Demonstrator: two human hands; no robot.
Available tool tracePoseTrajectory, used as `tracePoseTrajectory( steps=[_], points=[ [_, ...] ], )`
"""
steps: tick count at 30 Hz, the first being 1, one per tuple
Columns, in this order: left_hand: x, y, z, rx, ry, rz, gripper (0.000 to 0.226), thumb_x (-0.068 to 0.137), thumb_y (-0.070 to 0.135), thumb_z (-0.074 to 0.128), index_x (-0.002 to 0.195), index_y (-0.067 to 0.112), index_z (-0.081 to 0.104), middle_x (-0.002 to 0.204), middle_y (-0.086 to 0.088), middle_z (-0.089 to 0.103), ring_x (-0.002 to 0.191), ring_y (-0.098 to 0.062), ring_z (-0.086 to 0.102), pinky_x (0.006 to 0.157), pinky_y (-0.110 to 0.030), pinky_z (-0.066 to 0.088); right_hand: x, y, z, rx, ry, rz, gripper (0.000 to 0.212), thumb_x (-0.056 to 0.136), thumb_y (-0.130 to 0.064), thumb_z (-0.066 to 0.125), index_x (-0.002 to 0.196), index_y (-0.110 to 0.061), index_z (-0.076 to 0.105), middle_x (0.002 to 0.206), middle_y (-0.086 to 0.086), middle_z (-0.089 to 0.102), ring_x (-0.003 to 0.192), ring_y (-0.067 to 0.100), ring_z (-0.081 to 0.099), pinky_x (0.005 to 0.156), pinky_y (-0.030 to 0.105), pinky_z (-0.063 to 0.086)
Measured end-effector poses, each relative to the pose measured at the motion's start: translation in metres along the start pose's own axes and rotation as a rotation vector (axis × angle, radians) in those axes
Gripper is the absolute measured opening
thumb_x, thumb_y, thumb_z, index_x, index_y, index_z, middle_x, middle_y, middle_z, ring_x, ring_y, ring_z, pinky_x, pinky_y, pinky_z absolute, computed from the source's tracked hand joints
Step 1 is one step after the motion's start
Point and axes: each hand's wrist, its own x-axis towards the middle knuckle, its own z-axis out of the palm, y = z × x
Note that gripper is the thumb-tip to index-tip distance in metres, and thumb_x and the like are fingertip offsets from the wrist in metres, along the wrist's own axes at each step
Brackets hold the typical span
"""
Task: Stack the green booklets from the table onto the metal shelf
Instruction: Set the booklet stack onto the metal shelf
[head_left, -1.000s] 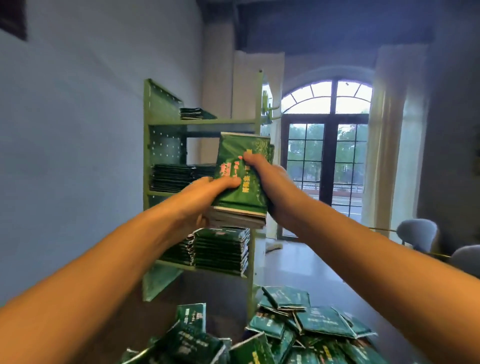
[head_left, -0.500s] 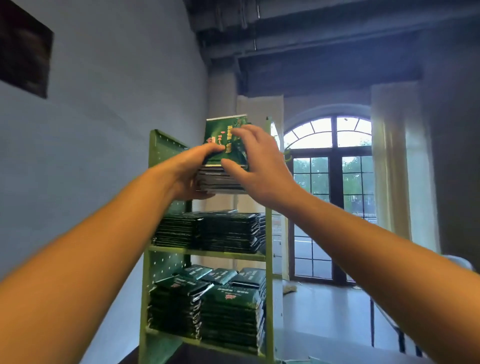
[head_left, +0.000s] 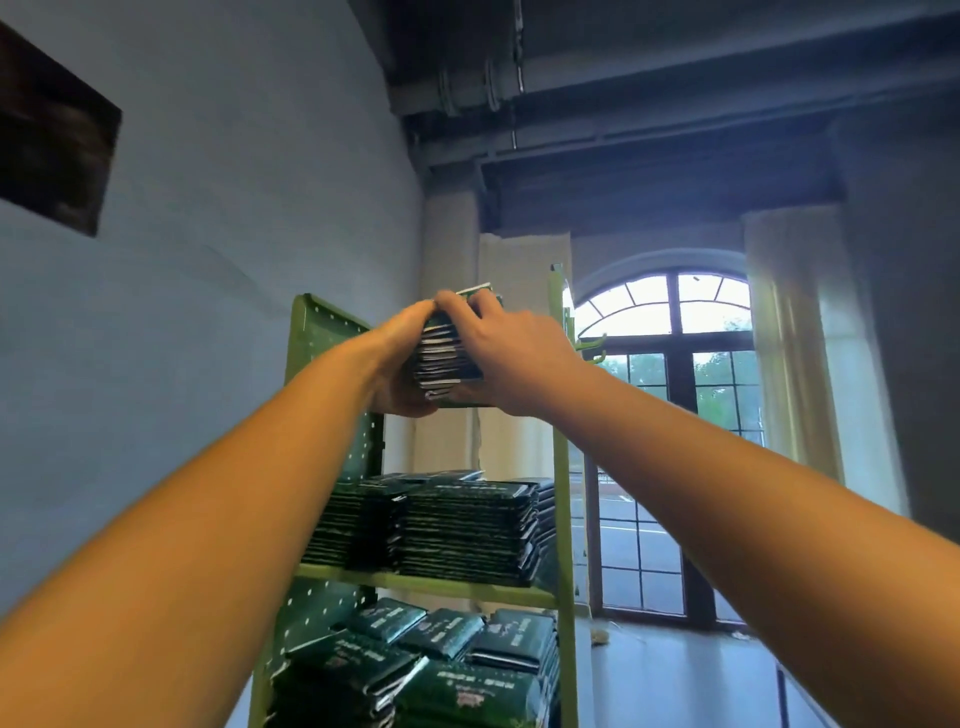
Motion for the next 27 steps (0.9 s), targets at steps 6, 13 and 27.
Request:
tracePoseTrajectory(
  steps=[6, 13, 27],
  points=[
    [0.028, -0.023, -0.009, 0.435, 0.612, 0.348, 0.066, 0.099, 0.055, 0.018, 0.093, 0.007, 0.063, 0.095, -0.015, 0.064, 0.084, -0.030, 0.058, 0.073, -0.033, 0.047, 0.010, 0.009, 0.004, 0.057, -0.089, 0.068, 0.067, 0.084, -0.054, 0.059, 0.134, -0.019, 0.032, 0.122, 0.010, 0.051, 0.102, 0.033, 0.058, 0.080, 0.040, 0.047],
    [0.052, -0.082, -0.019, 0.724, 0.654, 0.593, 0.044, 0.104, 0.027, 0.020, 0.093, 0.011, 0.060, 0.105, -0.007, 0.061, 0.105, -0.024, 0.050, 0.102, -0.039, 0.027, 0.034, 0.015, 0.009, 0.172, -0.257, 0.177, 0.061, 0.083, -0.057, 0.059, 0.126, -0.016, 0.042, 0.119, 0.009, 0.058, 0.103, 0.030, 0.055, 0.087, 0.041, 0.048],
    [0.059, -0.096, -0.018, 0.666, 0.670, 0.693, 0.029, 0.104, 0.027, 0.023, 0.091, 0.023, 0.048, 0.097, 0.010, 0.047, 0.106, -0.011, 0.041, 0.114, -0.040, 0.014, 0.088, 0.016, 0.055, 0.216, -0.639, 0.343, 0.053, 0.089, -0.042, 0.058, 0.131, -0.011, 0.047, 0.124, 0.012, 0.056, 0.108, 0.030, 0.056, 0.097, 0.043, 0.047]
  ],
)
